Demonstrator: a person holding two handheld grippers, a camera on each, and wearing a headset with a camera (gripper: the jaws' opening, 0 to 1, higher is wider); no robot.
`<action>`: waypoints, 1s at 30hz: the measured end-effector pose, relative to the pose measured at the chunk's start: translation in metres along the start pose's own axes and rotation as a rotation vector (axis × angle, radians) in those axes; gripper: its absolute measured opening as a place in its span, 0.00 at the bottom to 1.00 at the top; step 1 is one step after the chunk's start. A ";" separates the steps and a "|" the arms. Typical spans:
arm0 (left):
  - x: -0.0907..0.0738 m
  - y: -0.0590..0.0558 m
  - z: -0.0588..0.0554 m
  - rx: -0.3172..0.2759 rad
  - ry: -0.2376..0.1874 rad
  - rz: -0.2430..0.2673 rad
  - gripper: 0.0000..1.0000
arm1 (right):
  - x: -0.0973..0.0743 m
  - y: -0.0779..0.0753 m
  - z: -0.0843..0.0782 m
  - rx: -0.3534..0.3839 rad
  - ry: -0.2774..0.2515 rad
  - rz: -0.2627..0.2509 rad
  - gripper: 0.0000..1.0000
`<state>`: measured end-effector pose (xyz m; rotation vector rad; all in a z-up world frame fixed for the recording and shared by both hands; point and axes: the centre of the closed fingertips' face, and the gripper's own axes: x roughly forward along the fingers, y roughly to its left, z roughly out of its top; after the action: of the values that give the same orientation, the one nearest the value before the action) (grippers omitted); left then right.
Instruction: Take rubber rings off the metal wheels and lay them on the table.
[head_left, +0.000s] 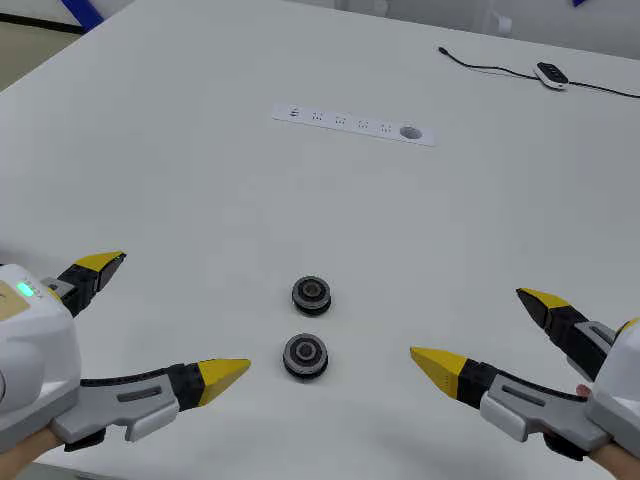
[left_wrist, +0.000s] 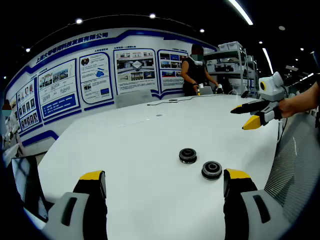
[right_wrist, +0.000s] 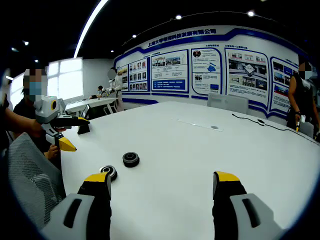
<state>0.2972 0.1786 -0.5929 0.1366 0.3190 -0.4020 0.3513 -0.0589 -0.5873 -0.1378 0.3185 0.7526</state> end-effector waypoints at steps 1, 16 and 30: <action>0.000 0.000 0.000 0.003 0.000 -0.004 1.00 | 0.000 0.001 0.001 -0.001 -0.002 0.003 0.85; 0.001 -0.008 0.000 0.002 0.015 -0.043 1.00 | 0.002 0.006 0.001 0.007 -0.004 0.021 0.84; 0.002 -0.009 0.007 0.017 0.011 -0.060 1.00 | 0.003 0.009 0.005 0.005 -0.015 0.031 0.83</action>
<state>0.2975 0.1678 -0.5874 0.1463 0.3312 -0.4639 0.3484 -0.0494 -0.5833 -0.1230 0.3086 0.7831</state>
